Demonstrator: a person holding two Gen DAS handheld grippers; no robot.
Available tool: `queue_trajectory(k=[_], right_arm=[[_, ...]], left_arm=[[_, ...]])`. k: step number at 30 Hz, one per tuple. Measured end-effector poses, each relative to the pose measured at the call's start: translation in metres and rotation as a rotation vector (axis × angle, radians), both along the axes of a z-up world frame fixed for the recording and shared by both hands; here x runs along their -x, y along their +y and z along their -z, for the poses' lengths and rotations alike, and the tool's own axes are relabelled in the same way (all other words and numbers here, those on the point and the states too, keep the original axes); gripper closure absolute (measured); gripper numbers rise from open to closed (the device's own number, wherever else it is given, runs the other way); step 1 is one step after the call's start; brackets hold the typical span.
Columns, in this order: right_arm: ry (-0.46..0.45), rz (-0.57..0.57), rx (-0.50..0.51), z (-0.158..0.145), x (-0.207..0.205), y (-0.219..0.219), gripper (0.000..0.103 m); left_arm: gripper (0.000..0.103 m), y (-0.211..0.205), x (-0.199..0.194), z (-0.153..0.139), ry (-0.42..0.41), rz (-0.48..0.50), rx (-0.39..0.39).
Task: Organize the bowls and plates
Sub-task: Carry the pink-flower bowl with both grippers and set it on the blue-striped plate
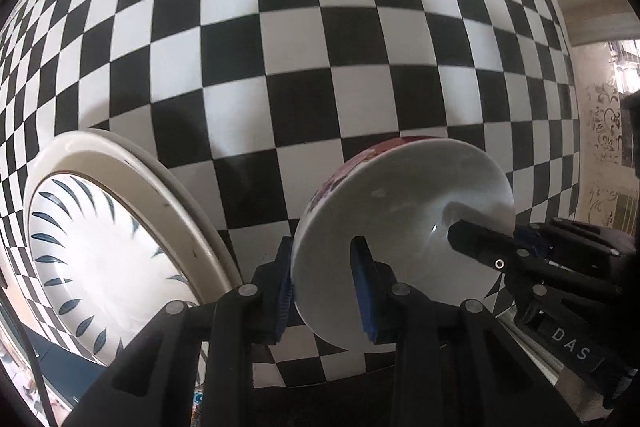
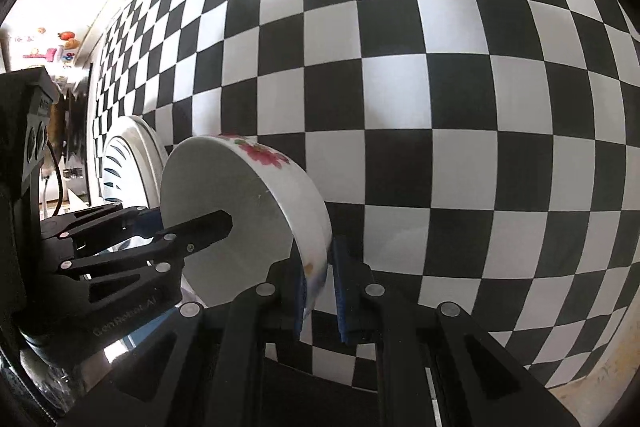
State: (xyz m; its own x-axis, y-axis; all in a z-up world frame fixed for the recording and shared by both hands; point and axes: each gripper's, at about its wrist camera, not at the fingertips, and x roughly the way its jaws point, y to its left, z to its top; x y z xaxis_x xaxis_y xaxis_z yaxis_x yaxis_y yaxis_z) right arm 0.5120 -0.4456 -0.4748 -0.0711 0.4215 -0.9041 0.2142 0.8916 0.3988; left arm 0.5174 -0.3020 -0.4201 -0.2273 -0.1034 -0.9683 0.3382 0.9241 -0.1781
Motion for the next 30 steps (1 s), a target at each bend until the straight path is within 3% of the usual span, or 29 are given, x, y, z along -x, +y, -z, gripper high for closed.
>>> queue_trajectory(k=[6,17,28,30], right_arm=[[0.017,0.000,0.003,0.008,-0.005,0.012,0.089],[0.047,0.031,-0.008,0.008,-0.002,-0.019,0.090],[0.070,0.080,-0.046,0.004,-0.001,-0.032,0.089],[0.065,0.083,-0.049,-0.002,-0.001,-0.038,0.083]], left_arm=[[0.078,-0.003,0.007,0.004,0.005,0.007,-0.002],[0.078,-0.011,0.003,0.013,0.014,0.010,0.001],[0.077,0.018,-0.018,-0.004,0.010,-0.013,-0.011],[0.077,0.024,-0.020,-0.017,-0.007,-0.024,-0.003]])
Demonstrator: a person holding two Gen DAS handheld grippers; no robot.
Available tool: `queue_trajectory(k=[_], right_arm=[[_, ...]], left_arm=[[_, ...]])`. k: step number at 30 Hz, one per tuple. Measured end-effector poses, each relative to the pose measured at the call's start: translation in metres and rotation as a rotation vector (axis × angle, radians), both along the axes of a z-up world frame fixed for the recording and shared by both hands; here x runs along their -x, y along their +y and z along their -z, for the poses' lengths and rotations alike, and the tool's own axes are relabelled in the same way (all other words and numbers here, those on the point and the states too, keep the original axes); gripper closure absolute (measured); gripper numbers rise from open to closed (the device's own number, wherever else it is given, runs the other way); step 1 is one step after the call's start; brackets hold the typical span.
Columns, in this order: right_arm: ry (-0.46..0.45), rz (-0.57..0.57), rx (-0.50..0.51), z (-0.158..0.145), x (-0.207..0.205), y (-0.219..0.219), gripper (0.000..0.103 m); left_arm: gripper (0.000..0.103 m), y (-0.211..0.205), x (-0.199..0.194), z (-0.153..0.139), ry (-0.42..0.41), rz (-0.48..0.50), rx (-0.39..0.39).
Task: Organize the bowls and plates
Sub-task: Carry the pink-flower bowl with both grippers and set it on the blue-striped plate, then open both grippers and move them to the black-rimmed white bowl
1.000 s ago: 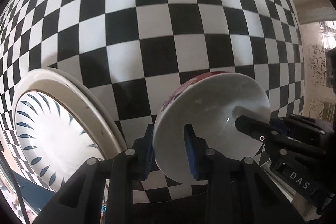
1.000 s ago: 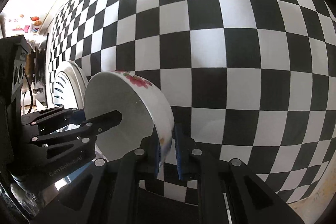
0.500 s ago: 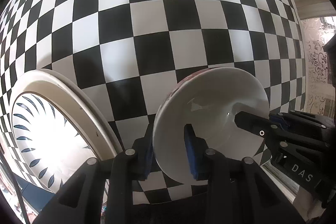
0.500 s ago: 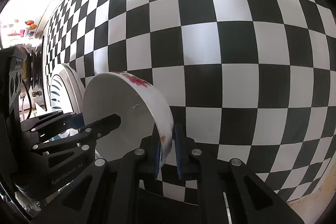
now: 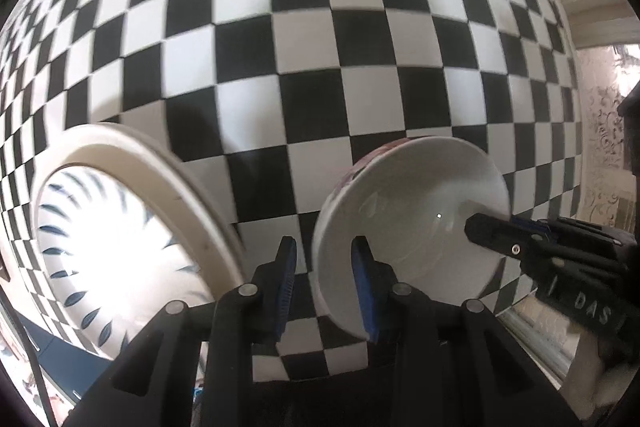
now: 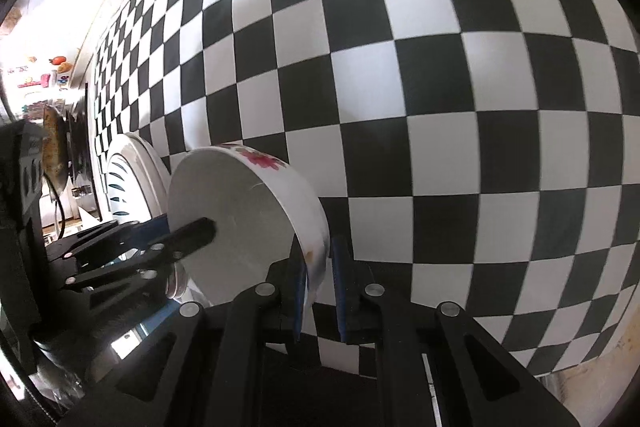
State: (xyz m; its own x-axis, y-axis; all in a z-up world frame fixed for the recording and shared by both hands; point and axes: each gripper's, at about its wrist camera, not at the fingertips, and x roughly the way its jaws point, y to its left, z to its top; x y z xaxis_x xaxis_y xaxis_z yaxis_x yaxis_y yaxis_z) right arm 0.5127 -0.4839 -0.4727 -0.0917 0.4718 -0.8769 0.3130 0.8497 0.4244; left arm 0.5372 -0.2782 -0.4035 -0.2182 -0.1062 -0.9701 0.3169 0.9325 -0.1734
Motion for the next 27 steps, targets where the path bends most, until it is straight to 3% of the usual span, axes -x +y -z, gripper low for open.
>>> queue_trajectory(k=[4,6,8,15,20,25,26,27], right_arm=[[-0.027,0.028,0.001,-0.019,0.000,-0.020,0.069],[-0.053,0.050,0.014,-0.030,-0.003,-0.033,0.054],[-0.092,0.101,0.019,-0.045,-0.012,-0.056,0.049],[-0.222,0.321,0.074,-0.064,-0.067,-0.153,0.049],[-0.213,0.505,0.019,-0.034,-0.117,-0.218,0.049],[-0.172,0.597,-0.107,-0.004,-0.150,-0.248,0.051],[-0.165,0.598,-0.114,0.000,-0.154,-0.250,0.059],[-0.153,0.591,-0.114,0.003,-0.159,-0.251,0.078]], left_arm=[[0.077,0.009,-0.003,-0.030,-0.024,-0.019,0.032],[0.074,0.010,-0.008,-0.048,-0.063,-0.026,0.034],[0.073,0.007,-0.020,-0.061,-0.086,-0.037,0.057],[0.073,-0.049,-0.086,-0.078,-0.100,-0.056,0.163],[0.073,-0.108,-0.136,-0.075,-0.112,-0.076,0.191],[0.073,-0.144,-0.163,-0.063,-0.113,-0.078,0.177],[0.073,-0.151,-0.168,-0.061,-0.120,-0.072,0.163],[0.073,-0.156,-0.170,-0.059,-0.125,-0.067,0.150]])
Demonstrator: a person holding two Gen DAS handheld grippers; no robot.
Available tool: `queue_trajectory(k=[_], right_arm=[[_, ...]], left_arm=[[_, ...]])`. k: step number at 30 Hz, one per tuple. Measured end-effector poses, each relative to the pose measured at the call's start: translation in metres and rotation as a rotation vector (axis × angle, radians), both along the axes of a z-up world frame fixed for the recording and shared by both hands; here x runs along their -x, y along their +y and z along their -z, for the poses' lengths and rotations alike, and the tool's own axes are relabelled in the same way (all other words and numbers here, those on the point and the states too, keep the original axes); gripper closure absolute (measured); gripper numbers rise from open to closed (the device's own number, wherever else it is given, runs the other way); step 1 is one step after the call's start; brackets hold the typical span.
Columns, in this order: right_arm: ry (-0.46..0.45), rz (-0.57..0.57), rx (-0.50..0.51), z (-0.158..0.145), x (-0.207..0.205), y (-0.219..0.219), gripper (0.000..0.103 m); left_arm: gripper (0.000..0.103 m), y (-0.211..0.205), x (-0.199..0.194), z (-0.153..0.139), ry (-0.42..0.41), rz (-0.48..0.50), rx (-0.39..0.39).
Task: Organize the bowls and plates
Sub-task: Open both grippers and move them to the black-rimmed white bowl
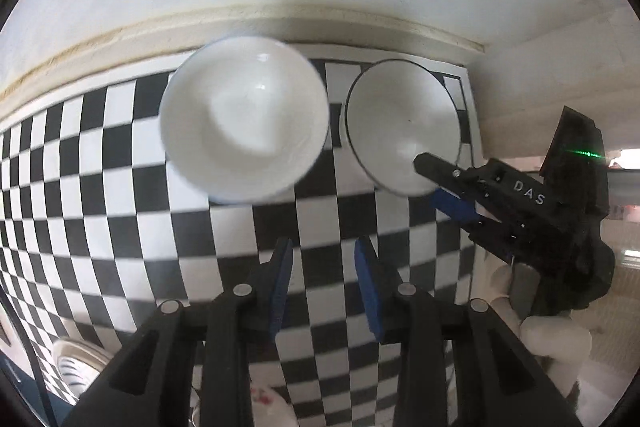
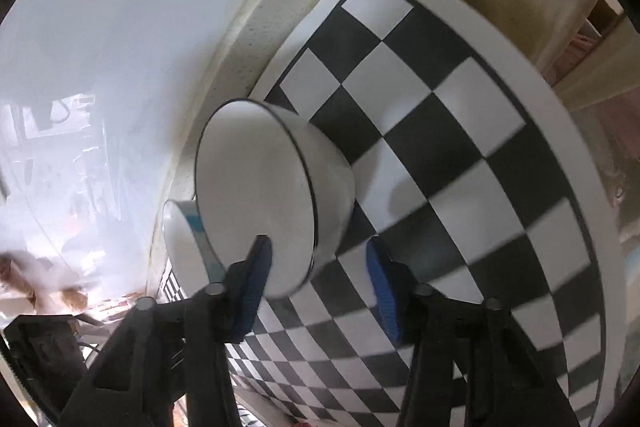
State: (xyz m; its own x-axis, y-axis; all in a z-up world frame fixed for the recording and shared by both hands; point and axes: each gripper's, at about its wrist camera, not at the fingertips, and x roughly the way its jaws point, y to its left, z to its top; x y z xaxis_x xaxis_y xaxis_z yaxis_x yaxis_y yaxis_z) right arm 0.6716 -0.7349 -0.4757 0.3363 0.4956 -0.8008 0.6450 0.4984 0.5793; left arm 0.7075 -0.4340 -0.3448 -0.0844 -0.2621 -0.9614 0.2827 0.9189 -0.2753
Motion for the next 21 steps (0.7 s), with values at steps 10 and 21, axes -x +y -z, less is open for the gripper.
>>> queue_trajectory(k=[10,21], right_arm=[[0.081,-0.113,0.110,-0.013,-0.015,-0.005,0.090],[0.139,-0.225,0.196,-0.026,0.014,-0.032,0.093]], left_arm=[[0.073,-0.028,-0.003,0.017,0.015,0.042,-0.030],[0.073,-0.083,0.001,0.039,0.048,0.147,-0.032]])
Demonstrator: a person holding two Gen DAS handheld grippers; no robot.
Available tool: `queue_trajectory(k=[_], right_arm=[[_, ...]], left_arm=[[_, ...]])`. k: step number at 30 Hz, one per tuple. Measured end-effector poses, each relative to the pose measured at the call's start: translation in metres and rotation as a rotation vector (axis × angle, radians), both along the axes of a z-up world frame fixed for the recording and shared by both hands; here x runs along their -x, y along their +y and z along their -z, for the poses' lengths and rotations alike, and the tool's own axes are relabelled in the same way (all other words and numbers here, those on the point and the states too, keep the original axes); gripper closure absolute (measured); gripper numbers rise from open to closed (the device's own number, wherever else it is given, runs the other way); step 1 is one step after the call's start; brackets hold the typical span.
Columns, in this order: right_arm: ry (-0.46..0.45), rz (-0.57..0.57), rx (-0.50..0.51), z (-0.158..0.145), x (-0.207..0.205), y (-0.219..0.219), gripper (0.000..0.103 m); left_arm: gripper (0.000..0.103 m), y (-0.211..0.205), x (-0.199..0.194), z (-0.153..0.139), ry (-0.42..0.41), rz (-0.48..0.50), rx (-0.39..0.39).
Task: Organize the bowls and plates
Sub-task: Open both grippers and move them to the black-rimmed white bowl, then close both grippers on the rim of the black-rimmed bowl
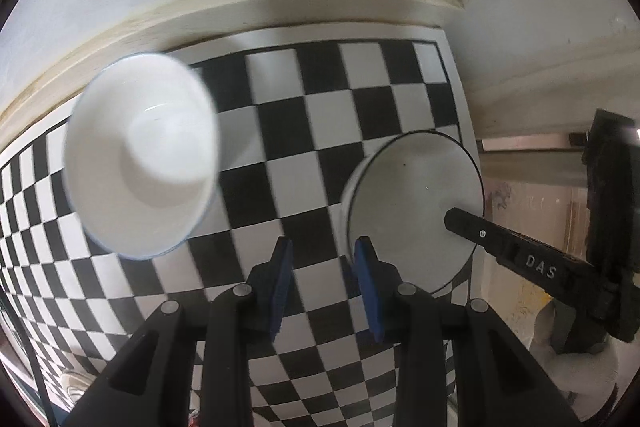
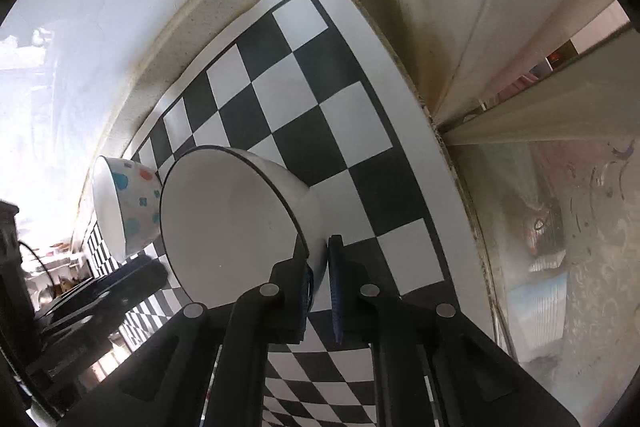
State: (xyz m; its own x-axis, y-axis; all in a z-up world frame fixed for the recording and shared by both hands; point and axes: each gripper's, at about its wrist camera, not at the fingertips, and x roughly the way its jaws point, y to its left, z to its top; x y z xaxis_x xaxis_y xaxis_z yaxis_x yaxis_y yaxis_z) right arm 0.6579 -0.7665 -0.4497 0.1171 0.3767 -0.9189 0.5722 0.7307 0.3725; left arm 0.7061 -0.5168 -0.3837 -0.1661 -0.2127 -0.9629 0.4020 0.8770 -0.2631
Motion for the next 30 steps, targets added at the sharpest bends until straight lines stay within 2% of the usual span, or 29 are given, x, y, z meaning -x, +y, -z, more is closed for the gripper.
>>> queue_trajectory(k=[6,9,15,19,21,30], right_arm=[[0.002,0.007,0.008,-0.003,-0.005,0.006,0.093],[0.002,0.012,0.010,0.010,0.003,0.005,0.093],[-0.007,0.014,0.005,0.022,0.000,0.007,0.093],[-0.027,0.009,0.025,0.020,0.004,0.012,0.093],[-0.029,0.002,0.016,0.021,0.008,0.016,0.093],[-0.074,-0.013,-0.011,-0.003,0.036,0.042,0.094]], left_arm=[[0.073,-0.030,-0.002,0.025,0.053,0.060,0.017],[0.074,-0.041,-0.004,0.039,0.060,0.063,0.019],[0.081,-0.055,-0.003,0.054,0.022,0.072,0.006],[0.083,-0.065,-0.003,0.055,0.005,0.065,0.006],[0.083,-0.054,-0.001,0.051,0.001,0.061,0.007],[0.083,-0.037,0.029,0.015,-0.059,0.086,0.017]])
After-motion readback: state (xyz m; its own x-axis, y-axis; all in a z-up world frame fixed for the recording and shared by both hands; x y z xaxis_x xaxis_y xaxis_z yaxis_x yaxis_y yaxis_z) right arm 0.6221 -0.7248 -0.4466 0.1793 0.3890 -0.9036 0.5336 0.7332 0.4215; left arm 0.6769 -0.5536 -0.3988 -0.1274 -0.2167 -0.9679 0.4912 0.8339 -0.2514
